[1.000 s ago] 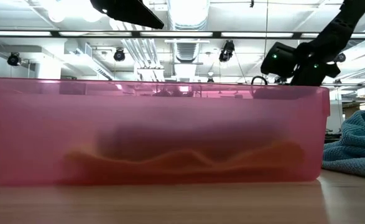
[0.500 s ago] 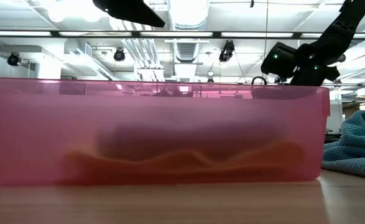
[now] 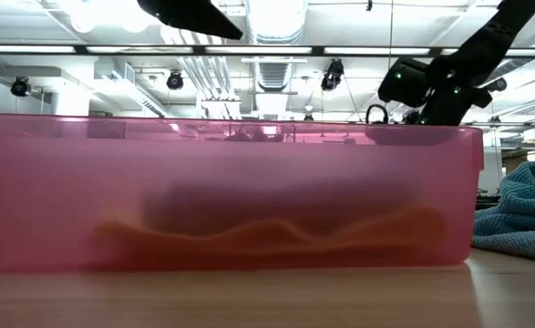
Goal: Fold microfiber towels
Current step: Put the green microfiber cloth into the pink bin
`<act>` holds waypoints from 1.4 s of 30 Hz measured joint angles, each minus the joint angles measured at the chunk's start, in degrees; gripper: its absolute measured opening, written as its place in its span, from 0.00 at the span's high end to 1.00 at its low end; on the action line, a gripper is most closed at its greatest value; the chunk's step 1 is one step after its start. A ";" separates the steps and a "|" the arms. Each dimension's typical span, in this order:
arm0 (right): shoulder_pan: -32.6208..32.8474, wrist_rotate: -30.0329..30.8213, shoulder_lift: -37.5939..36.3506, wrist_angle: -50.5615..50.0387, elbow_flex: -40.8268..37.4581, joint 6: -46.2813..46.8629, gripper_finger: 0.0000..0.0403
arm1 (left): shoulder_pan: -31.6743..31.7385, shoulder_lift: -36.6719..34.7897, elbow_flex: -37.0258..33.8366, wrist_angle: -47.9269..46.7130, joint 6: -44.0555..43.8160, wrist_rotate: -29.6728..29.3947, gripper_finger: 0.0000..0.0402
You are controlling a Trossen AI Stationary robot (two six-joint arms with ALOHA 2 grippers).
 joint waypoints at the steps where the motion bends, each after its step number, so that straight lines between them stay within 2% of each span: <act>1: -0.01 0.02 0.61 0.15 -0.02 -0.01 0.46 | 0.03 0.00 0.00 0.31 0.00 0.00 0.60; 5: 0.11 -0.62 3.78 2.85 -0.15 -0.14 0.46 | 0.19 0.00 -0.13 0.80 0.00 0.00 0.60; 10: 0.10 -6.28 8.11 11.26 -0.17 -1.55 0.46 | 0.36 0.00 -0.55 0.82 0.00 0.00 0.60; 15: 0.10 -7.92 10.61 15.08 0.17 -2.81 0.47 | 0.36 0.00 -0.61 0.80 0.00 0.02 0.60; 18: 0.08 -7.87 11.21 15.23 0.15 -3.06 0.55 | 0.36 0.00 -0.61 0.81 0.00 0.02 0.60; 23: 0.12 -8.02 11.47 14.96 0.11 -4.27 0.79 | 0.36 0.00 -0.61 0.82 -0.02 0.00 0.60; 26: 0.13 -8.02 10.78 14.37 0.01 -5.29 0.93 | 0.36 0.00 -0.61 0.88 -0.02 0.00 0.60; 27: 0.13 -8.01 10.29 14.15 -0.02 -5.84 0.95 | 0.36 0.00 -0.61 1.05 -0.02 0.01 0.60; 35: 2.83 -6.89 3.23 10.52 -0.09 -12.96 0.97 | 0.98 0.00 -1.01 3.46 -0.20 1.59 0.60; 40: 7.54 -0.05 -3.03 4.70 0.00 -17.99 0.97 | 2.68 1.68 -2.35 11.11 -0.35 3.40 0.60; 42: 10.03 2.51 -5.24 2.98 0.00 -20.71 0.97 | 3.84 3.14 -2.54 14.34 -0.24 6.59 0.60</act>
